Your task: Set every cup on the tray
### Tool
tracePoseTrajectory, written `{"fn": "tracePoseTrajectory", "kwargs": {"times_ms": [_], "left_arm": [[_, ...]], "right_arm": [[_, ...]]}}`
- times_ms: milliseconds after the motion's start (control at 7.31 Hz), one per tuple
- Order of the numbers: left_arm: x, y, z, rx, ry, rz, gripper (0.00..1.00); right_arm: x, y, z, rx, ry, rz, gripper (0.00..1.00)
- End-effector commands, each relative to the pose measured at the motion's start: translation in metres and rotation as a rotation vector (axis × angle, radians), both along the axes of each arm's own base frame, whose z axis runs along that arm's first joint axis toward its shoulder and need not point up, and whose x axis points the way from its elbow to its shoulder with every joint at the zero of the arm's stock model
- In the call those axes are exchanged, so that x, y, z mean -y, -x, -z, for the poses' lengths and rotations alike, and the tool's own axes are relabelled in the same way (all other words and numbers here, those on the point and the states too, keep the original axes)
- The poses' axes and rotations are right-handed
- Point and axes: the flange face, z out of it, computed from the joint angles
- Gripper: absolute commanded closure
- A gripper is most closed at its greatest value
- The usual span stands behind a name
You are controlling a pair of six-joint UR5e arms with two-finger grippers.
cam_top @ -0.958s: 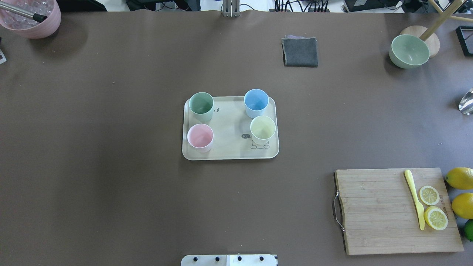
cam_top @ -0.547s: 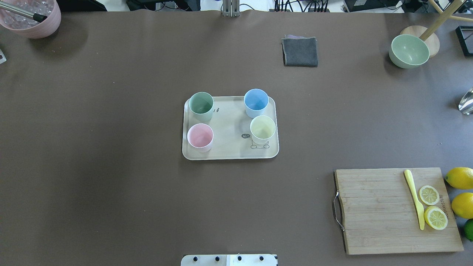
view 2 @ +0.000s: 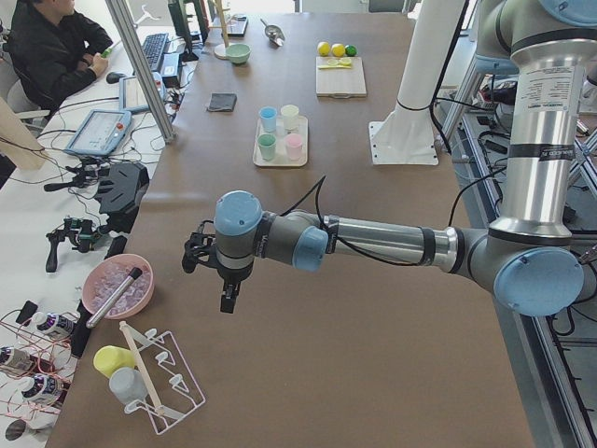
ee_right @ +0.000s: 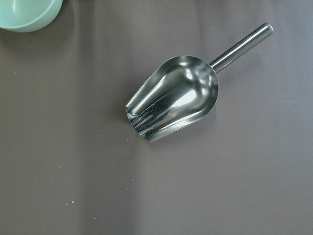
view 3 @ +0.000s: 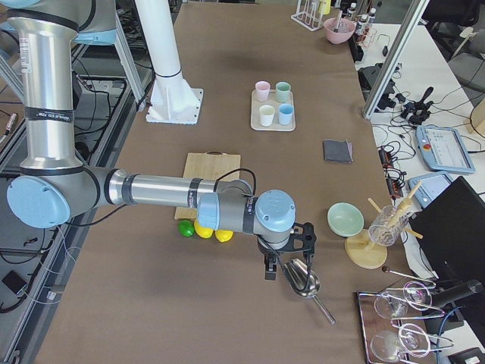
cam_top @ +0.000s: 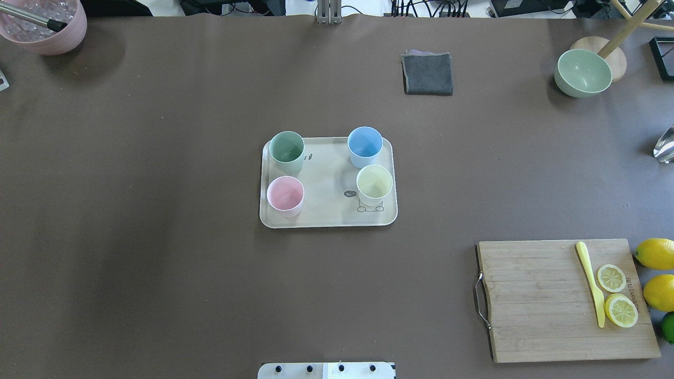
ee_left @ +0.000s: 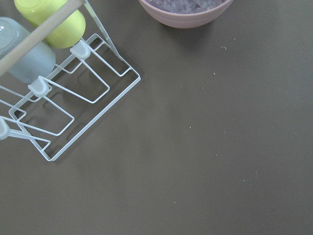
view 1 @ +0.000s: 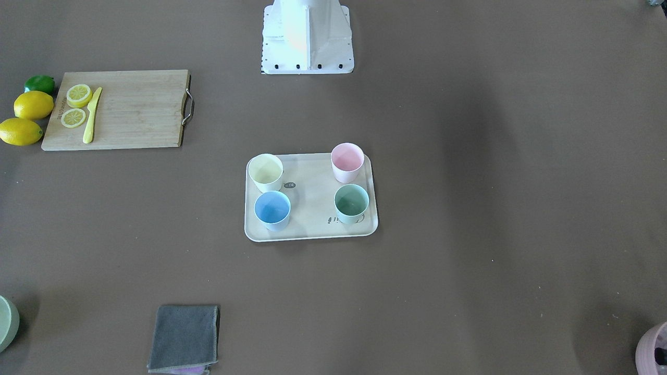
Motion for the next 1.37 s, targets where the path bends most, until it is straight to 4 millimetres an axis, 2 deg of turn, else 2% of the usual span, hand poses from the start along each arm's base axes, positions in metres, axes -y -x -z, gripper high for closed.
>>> {"fn": "tracePoseTrajectory", "kwargs": {"times_ms": [0, 1231], "left_arm": [[0.001, 0.001, -0.003, -0.003, 0.007, 0.003, 0.02], [0.004, 0.002, -0.004, -0.002, 0.009, 0.005, 0.02]], "right_arm": [[0.002, -0.001, 0.005, 0.000, -0.006, -0.006, 0.00], [0.012, -0.001, 0.015, -0.006, -0.020, -0.010, 0.00]]}}
